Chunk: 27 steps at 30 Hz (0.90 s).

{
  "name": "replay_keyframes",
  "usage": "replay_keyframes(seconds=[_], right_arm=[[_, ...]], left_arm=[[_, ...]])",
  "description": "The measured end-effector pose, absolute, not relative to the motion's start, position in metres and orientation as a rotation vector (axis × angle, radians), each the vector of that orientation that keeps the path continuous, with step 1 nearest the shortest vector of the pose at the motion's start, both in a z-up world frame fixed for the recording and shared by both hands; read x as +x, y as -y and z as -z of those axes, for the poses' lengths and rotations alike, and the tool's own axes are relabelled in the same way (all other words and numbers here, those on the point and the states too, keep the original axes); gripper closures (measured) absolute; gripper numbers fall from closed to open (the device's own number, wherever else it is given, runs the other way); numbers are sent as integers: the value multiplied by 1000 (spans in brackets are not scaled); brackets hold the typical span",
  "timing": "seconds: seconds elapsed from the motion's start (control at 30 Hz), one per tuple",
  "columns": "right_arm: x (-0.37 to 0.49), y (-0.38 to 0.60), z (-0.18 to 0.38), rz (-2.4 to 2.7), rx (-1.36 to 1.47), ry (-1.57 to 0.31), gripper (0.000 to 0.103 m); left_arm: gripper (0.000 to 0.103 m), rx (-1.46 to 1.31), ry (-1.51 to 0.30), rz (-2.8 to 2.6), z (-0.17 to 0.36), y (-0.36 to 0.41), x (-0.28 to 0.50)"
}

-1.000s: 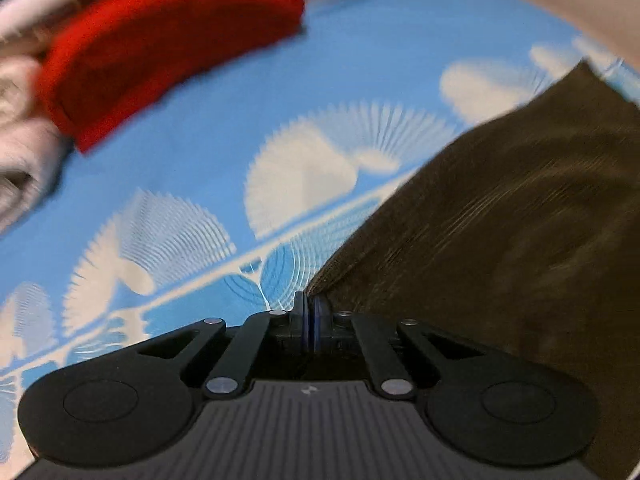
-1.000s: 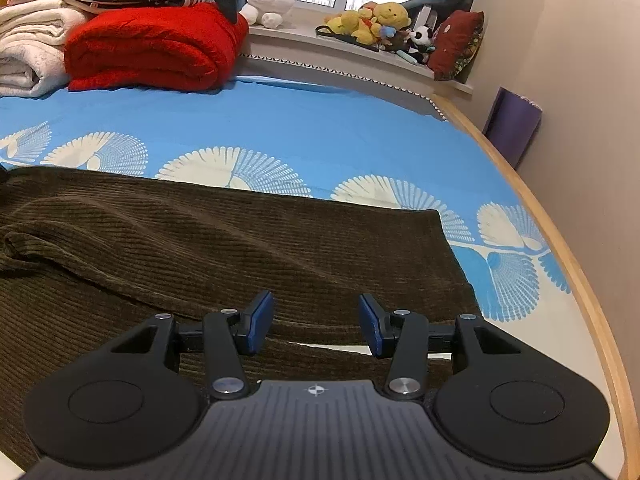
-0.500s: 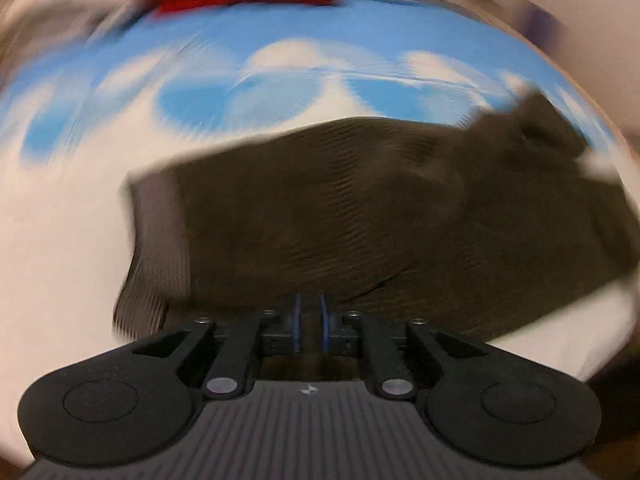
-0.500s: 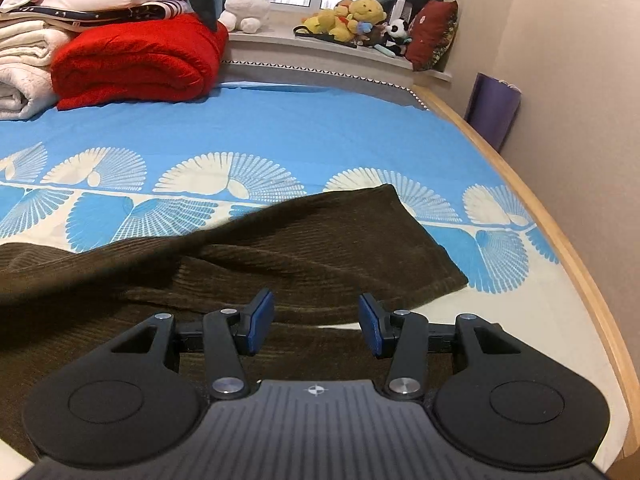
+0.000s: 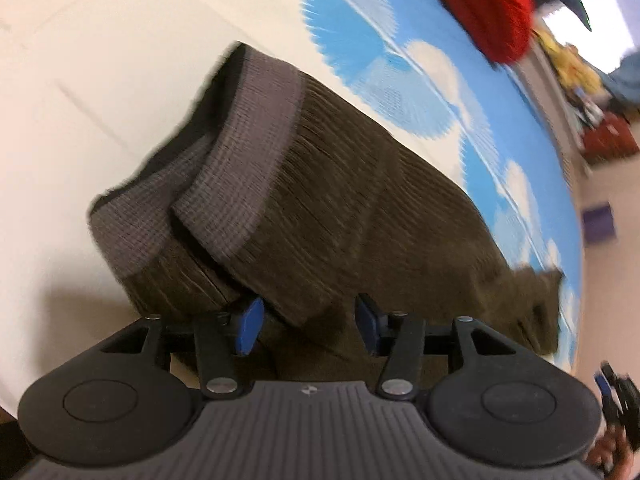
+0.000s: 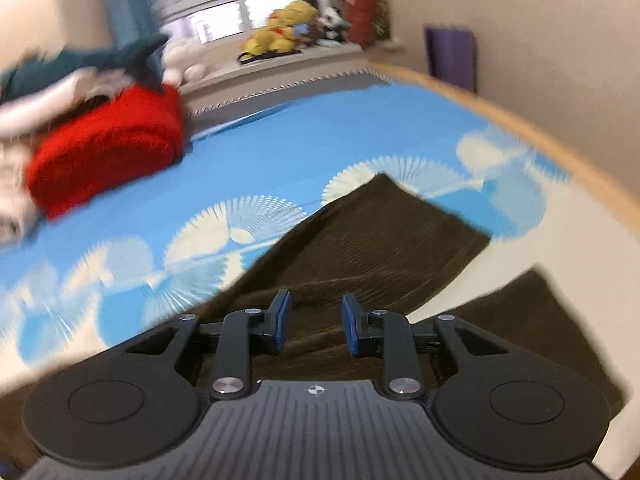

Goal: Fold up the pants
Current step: 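Hold the waistband with the left tool while the right tool grasps the pant leg hem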

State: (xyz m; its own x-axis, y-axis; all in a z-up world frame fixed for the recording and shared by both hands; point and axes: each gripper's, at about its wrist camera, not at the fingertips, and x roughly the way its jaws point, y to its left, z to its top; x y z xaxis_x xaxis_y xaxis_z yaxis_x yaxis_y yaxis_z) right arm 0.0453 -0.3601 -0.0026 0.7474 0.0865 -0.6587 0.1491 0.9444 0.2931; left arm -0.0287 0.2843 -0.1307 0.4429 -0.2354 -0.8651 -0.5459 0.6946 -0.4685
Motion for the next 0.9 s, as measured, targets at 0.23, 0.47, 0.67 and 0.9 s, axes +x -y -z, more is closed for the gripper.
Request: replay_keyframes(seconds=[0.23, 0.47, 0.67, 0.9], right_arm=[[114, 369, 39, -4, 525, -767, 66], [192, 351, 93, -1, 612, -855, 64], [235, 325, 122, -10, 616, -911, 54], [243, 322, 128, 38, 557, -913, 100]], left_arm=[[91, -711, -1108, -341, 112, -287, -8], [94, -613, -1045, -363, 85, -278, -6], [94, -614, -1072, -368, 86, -282, -7], [94, -614, -1078, -367, 90, -282, 2]])
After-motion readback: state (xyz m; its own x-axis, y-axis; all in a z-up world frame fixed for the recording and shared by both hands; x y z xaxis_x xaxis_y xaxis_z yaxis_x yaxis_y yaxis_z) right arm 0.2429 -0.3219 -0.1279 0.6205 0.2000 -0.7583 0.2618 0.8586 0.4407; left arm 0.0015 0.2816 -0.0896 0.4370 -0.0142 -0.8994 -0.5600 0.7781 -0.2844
